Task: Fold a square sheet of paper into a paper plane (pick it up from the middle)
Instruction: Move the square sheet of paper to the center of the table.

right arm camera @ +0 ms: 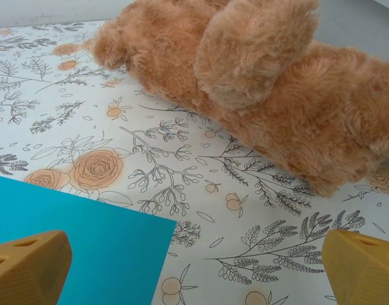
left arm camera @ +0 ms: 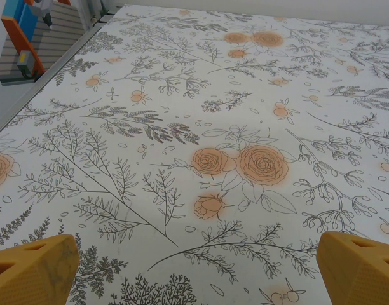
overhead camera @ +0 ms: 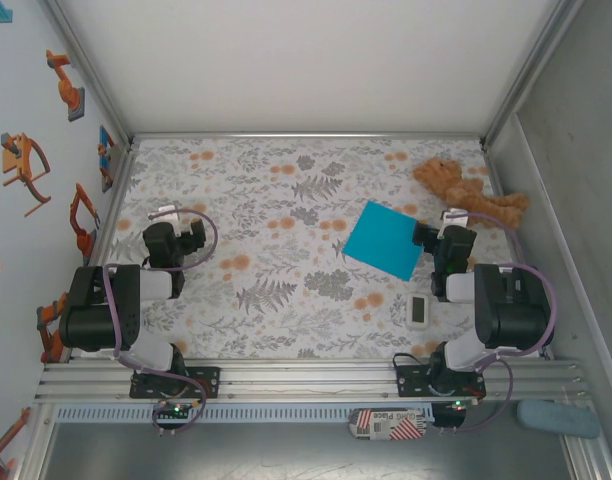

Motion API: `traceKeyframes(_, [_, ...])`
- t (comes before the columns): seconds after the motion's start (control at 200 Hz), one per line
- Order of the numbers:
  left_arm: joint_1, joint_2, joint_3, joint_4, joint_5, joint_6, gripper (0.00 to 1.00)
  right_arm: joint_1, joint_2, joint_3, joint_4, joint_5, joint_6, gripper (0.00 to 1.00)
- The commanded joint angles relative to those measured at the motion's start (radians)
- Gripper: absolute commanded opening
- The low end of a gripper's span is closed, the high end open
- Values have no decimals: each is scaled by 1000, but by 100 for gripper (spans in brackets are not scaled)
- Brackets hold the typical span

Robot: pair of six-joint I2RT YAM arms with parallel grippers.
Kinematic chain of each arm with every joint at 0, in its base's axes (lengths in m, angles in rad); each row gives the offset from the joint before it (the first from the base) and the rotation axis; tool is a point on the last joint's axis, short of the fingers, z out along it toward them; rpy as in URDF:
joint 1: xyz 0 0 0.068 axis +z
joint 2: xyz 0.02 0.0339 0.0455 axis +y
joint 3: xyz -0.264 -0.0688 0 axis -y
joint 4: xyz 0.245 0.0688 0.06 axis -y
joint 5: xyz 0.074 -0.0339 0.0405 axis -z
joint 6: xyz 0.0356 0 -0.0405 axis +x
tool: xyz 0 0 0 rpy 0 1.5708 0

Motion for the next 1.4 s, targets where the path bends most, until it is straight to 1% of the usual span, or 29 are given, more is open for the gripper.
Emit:
traceKeyframes(0.0, [-7,-19,14,-1,-22,17,96,-3,-41,2,24,-14,4,100])
traceKeyframes(0.08, [-16,-79,32,-85,-50,17,96,-2,-136,-6,-43,6,3,100])
traceKeyframes(0.135, [-24,-139,58,-176,-79,18,96,3,-220,8,-140,24,4,100])
traceKeyframes(0.18, [-30,-181,85,-249,-100,17,96,8,-287,42,-253,44,24,100])
traceKeyframes(0.265, [-40,-254,153,-404,-127,-32,96,10,-376,164,-542,72,154,100])
traceKeyframes(0.366, [-47,-307,258,-593,-99,-154,96,10,-373,332,-877,55,346,100])
traceKeyframes(0.476, [-55,-317,386,-797,-23,-305,96,15,-293,444,-1050,-68,487,99])
traceKeyframes(0.546, [-56,-303,435,-865,65,-381,96,29,-238,489,-1100,-168,535,100])
traceKeyframes(0.576, [-57,-291,455,-892,104,-411,96,39,-215,503,-1111,-192,555,100])
traceKeyframes(0.646, [-57,-253,500,-941,232,-446,96,61,-161,536,-1140,-241,599,99])
traceKeyframes(0.761, [-68,-174,551,-956,397,-493,96,87,-73,574,-1138,-321,654,94])
traceKeyframes(0.831, [-84,-124,573,-949,469,-513,96,99,-38,581,-1112,-333,676,93])
traceKeyframes(0.946, [-103,-56,577,-895,551,-565,96,110,24,609,-1096,-329,703,92])
traceKeyframes(1.092, [-123,28,581,-815,645,-636,96,121,123,676,-1118,-350,693,89])
traceKeyframes(1.227, [-141,87,601,-788,686,-672,96,134,202,726,-1109,-377,684,87])
traceKeyframes(1.392, [-167,149,634,-798,704,-690,96,152,272,777,-1137,-379,673,87])
